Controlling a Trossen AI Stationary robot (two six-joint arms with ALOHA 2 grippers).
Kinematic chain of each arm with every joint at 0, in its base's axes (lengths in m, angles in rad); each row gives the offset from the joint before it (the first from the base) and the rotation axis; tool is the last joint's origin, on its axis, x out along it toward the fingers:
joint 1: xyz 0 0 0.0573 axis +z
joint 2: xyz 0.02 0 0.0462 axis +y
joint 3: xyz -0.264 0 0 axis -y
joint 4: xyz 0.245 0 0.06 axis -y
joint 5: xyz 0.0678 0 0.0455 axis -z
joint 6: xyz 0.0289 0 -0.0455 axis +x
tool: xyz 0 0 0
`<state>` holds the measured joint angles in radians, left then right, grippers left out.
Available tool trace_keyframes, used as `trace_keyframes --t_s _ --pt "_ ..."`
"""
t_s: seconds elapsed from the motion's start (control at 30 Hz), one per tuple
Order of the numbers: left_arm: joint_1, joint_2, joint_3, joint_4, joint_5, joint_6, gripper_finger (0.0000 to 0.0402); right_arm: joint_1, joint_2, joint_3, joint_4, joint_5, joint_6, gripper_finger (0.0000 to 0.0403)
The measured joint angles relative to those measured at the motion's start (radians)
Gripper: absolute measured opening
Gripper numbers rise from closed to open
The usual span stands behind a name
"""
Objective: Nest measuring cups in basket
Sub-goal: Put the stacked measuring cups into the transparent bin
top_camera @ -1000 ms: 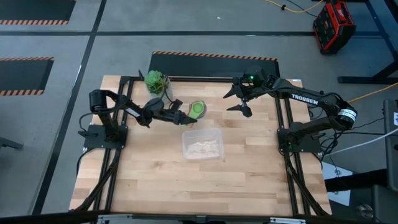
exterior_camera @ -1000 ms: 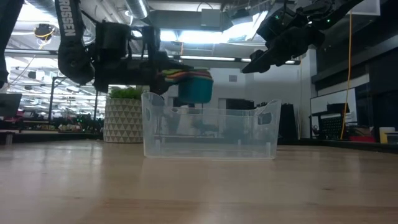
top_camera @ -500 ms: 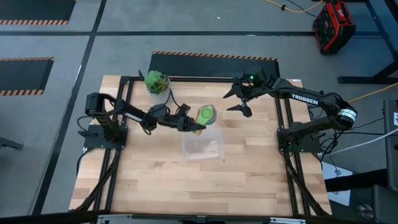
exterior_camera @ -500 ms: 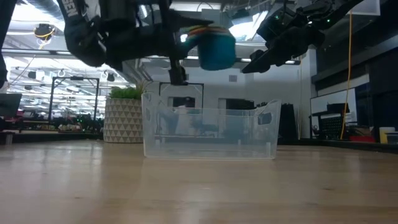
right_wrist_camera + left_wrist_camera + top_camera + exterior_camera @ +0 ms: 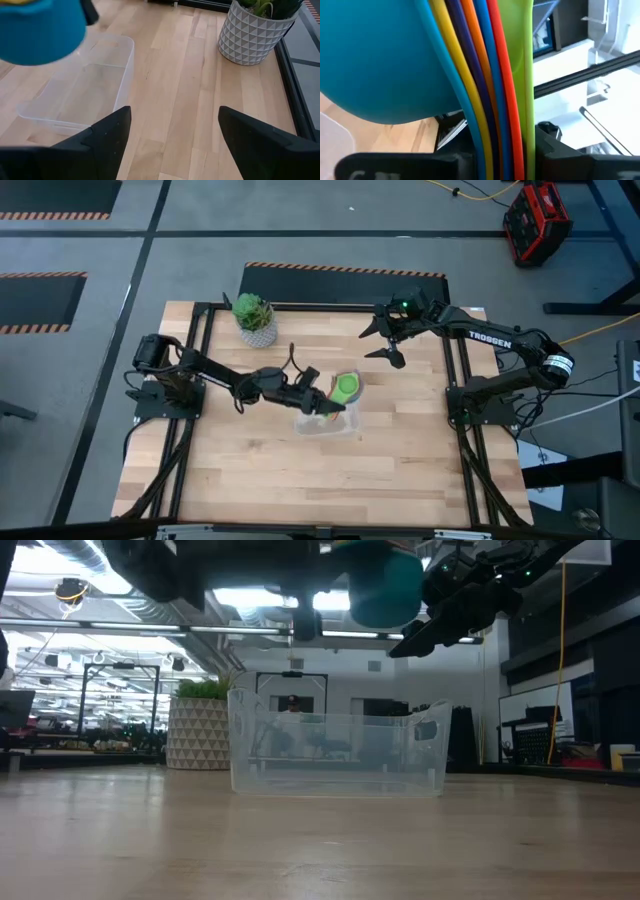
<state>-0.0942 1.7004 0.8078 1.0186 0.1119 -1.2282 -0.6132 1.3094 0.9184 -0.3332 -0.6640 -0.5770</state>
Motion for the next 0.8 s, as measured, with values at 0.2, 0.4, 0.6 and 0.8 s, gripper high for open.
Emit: trace_keyframes --t_s 0.2,0.4,0.6,0.8 --pt "-0.105 0.000 0.035 -0.051 -0.211 -0.026 0.0075 0.000 0.000 0.000 0.000 0.000 0.000 0.0305" --pt "-0.226 0.000 0.034 -0.082 -0.457 -0.056 0.0075 0.000 0.000 0.000 0.000 0.000 0.000 0.0305" --pt "-0.342 0.000 0.033 -0.146 -0.686 -0.144 0.0075 0.000 0.000 0.000 0.000 0.000 0.000 0.0305" --pt "-0.431 0.000 0.033 -0.180 -0.858 -0.158 0.0075 0.000 0.000 0.000 0.000 0.000 0.000 0.0305"
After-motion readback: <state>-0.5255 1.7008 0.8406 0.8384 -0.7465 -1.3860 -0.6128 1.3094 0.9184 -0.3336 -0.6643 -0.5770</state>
